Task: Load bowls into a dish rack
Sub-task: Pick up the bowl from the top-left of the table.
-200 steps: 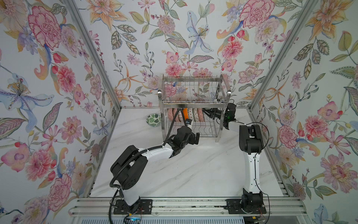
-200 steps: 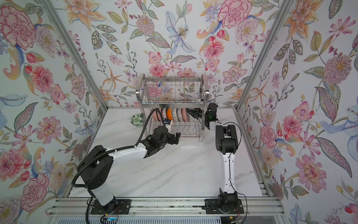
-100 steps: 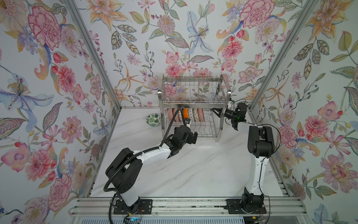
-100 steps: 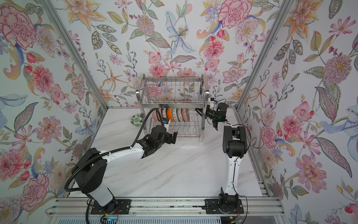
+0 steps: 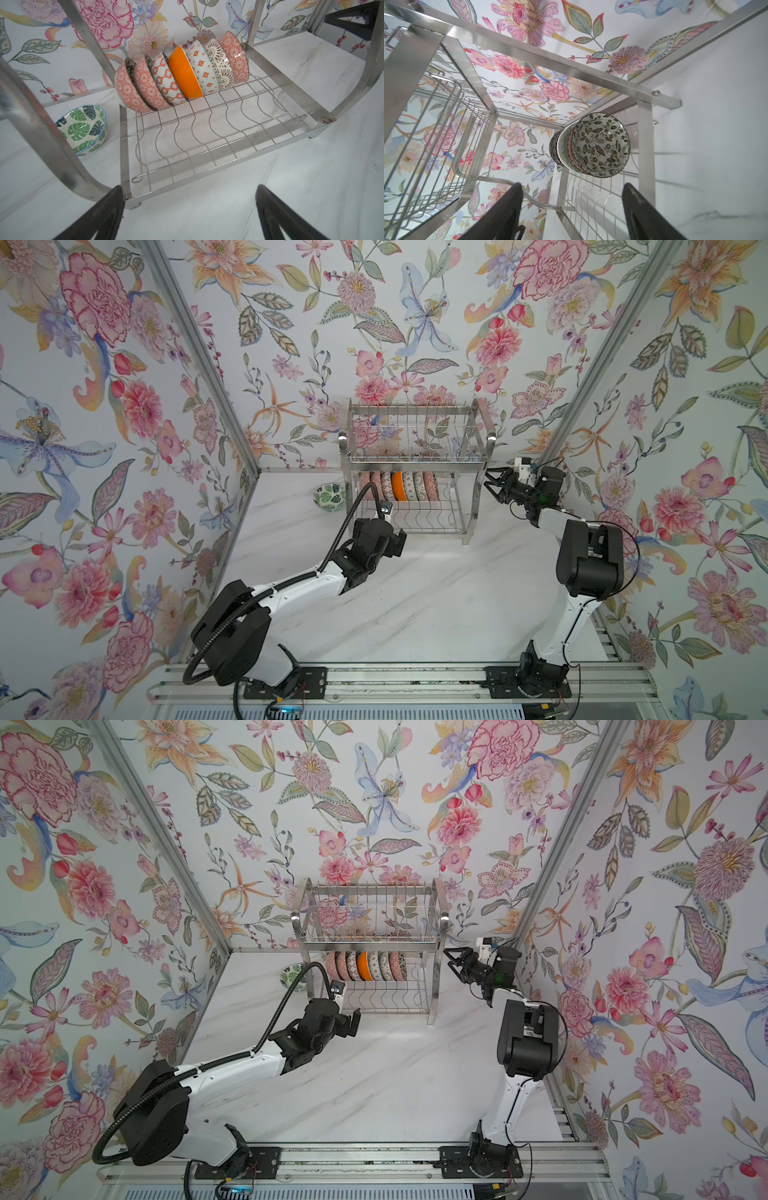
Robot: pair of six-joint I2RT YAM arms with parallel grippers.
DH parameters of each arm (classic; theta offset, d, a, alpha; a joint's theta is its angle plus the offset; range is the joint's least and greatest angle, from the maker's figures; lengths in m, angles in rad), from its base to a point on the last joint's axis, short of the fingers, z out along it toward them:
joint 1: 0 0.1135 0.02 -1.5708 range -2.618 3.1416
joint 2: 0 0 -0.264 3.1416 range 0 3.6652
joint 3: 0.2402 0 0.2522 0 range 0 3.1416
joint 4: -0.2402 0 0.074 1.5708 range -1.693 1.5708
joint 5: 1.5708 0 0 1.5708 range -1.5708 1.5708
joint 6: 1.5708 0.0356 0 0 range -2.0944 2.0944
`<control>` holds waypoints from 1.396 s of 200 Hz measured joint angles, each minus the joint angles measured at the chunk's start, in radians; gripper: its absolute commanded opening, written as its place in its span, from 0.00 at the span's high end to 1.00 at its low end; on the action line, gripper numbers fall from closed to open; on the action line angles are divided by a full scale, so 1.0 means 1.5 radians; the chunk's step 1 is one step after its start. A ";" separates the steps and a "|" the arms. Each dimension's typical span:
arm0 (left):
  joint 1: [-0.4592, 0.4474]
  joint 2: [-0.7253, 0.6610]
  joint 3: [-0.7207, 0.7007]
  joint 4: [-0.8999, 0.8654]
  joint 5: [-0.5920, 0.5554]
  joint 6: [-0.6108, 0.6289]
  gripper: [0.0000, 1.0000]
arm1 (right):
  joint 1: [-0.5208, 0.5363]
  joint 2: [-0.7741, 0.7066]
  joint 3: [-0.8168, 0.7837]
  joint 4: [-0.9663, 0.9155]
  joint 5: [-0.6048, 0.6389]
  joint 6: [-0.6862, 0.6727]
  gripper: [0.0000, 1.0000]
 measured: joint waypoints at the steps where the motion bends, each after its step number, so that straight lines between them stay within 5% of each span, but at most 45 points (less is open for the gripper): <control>1: 0.000 -0.003 -0.002 -0.001 -0.001 0.000 0.01 | 0.000 -0.002 0.000 -0.004 0.001 -0.003 0.03; 42: 0.037 -0.070 -0.031 -0.047 -0.017 -0.010 0.01 | 0.001 -0.143 -0.014 -0.212 0.110 -0.150 0.01; 94: 0.230 -0.137 -0.052 -0.090 0.046 -0.064 0.01 | 0.028 -0.332 -0.066 -0.384 0.242 -0.265 0.01; 158: 0.411 -0.122 -0.062 -0.078 0.169 -0.157 0.01 | 0.227 -0.509 -0.121 -0.471 0.422 -0.377 0.01; 214: 0.511 0.030 -0.047 0.043 0.308 -0.274 0.01 | 0.430 -0.532 -0.190 -0.455 0.556 -0.420 0.01; 279: 0.532 0.217 0.067 0.090 0.355 -0.310 0.04 | 0.571 -0.422 -0.178 -0.409 0.625 -0.435 0.01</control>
